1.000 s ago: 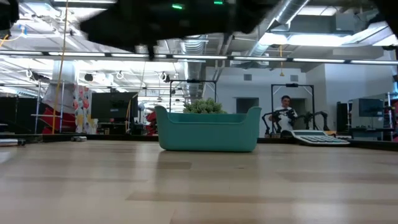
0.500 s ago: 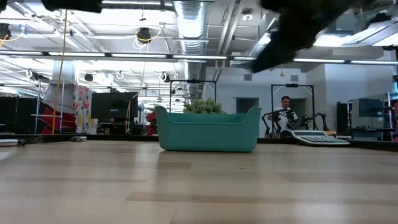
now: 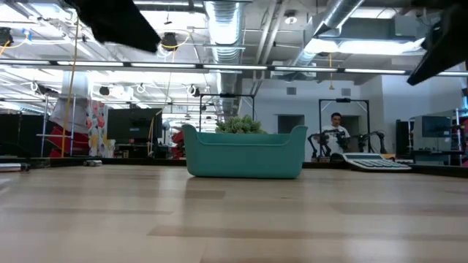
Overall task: Sort batteries
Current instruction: Put the black battery into the green bin
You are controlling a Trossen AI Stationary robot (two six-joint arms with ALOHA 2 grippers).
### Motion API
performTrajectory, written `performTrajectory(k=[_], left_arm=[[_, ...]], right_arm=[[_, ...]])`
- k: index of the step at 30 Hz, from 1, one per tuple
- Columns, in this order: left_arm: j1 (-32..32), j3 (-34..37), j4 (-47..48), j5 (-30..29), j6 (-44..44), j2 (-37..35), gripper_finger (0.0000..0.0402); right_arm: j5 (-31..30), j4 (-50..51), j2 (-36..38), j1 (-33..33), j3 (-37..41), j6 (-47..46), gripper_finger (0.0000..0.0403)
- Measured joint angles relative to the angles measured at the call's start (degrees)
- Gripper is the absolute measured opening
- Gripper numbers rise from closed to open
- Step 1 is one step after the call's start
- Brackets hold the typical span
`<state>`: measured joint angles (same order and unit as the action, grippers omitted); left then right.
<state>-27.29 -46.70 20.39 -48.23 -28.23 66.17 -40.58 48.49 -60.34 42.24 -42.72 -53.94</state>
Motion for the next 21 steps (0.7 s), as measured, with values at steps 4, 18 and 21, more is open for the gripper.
performTrajectory(k=[4,18,21], left_arm=[[3.72,0.00,4.87,6.16,-4.79,0.64,0.0196],[10.66,0.00,30.93,16.92,-27.39,0.62,0.0196],[12.02,0.00,37.00,19.86,-31.42,0.64,0.0196]], right_arm=[[-4.31,5.36,-0.13,4.36,0.00,-7.44,0.0139],[-7.75,8.64,-4.56,8.03,0.00,-13.61,0.0139],[-7.74,8.44,-5.48,7.93,0.00,-13.68,0.0139]])
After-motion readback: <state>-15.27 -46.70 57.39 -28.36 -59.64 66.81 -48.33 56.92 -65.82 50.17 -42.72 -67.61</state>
